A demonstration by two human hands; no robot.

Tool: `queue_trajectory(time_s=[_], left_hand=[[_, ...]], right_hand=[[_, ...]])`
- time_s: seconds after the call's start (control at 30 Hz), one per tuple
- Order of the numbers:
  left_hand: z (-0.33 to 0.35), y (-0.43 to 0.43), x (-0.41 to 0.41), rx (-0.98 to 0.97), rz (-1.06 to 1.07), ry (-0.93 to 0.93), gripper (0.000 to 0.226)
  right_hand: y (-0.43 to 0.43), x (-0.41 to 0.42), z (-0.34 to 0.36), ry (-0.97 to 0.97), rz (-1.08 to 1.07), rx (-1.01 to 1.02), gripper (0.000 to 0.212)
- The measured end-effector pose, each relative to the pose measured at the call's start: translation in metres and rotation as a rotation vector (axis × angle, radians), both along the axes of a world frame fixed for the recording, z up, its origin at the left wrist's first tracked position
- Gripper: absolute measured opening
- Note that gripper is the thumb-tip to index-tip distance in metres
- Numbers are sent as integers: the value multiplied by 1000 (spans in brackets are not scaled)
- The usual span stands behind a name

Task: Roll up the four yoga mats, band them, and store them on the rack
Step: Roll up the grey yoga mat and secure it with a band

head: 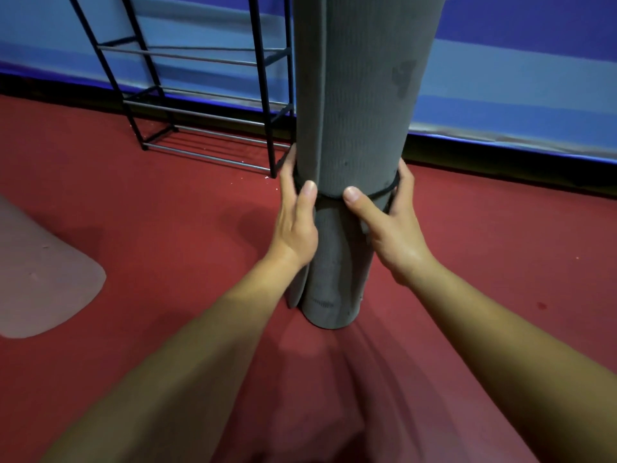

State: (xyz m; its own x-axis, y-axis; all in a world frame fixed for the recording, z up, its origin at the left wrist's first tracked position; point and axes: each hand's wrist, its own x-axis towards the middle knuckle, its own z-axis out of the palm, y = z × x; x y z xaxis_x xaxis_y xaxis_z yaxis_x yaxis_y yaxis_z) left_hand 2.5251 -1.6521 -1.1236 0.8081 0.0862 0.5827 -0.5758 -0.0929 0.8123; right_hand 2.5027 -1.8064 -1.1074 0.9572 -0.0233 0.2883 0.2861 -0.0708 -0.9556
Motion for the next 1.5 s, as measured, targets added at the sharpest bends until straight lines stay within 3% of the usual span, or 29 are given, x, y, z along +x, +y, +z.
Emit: queue_trajectory(time_s=[0.1,0.23,0.4,0.53,0.67,0.77,0.93,1.1,1.23,1.4,1.43,1.5], left_hand=[[-24,8,-12,-43,-28,78,72],[-11,3,-14,-147,-41,78,73],[-6,4,-11,93,-7,42,80],[-18,18,-16,201,-3,22,96],[-30,27,-24,302,3,31,81],[-22,21,-19,270,-36,35,84],[-37,25,-26,326,-30,69,89],[-45,26,-32,367,-26,80,95],[-52,17,-34,313,-8,102,94],[-73,27,-43,419,31,157,88],[-72,28,-43,423,50,128,89],[-69,26,-40,426,71,73,89]], right_hand=[[0,-10,-11,52,61,-42,108],[-1,-8,4,9,1,-5,131],[-3,-7,2,-15,-8,-54,107],[-6,-18,-16,74,61,-90,111],[-8,-19,-4,41,21,-77,134],[-7,-15,2,-19,2,-113,115],[-11,-24,-26,115,140,-172,91],[-12,-26,-21,113,71,-84,138],[-11,-25,-29,62,68,-104,109],[-16,-34,-53,115,120,-147,91],[-17,-35,-56,121,128,-159,91],[-18,-38,-58,126,130,-163,120]])
